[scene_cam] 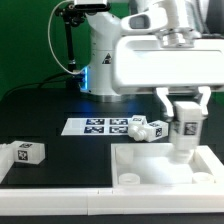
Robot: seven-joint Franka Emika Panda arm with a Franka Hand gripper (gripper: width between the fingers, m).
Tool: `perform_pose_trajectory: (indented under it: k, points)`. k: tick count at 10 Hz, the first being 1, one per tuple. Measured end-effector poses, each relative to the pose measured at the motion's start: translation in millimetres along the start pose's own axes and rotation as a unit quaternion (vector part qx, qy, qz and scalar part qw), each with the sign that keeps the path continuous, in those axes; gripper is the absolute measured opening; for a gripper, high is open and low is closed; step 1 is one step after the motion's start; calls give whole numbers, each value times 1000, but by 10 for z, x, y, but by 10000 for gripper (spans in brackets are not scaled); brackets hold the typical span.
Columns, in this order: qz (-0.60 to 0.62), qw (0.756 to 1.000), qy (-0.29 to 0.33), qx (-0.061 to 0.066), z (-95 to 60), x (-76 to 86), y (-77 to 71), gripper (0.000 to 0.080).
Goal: Assemble one leg
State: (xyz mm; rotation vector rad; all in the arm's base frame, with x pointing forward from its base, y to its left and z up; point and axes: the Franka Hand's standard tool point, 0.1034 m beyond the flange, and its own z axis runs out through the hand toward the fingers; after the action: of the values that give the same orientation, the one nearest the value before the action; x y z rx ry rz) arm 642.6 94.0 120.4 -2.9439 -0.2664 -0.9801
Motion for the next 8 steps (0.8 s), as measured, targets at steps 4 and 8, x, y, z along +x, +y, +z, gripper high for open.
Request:
perform_pose_trajectory:
  k: [4, 8]
  points:
    - [4, 1000, -2, 0, 13, -27, -2, 285]
    - [4, 1000, -11, 6, 161, -222, -108, 285]
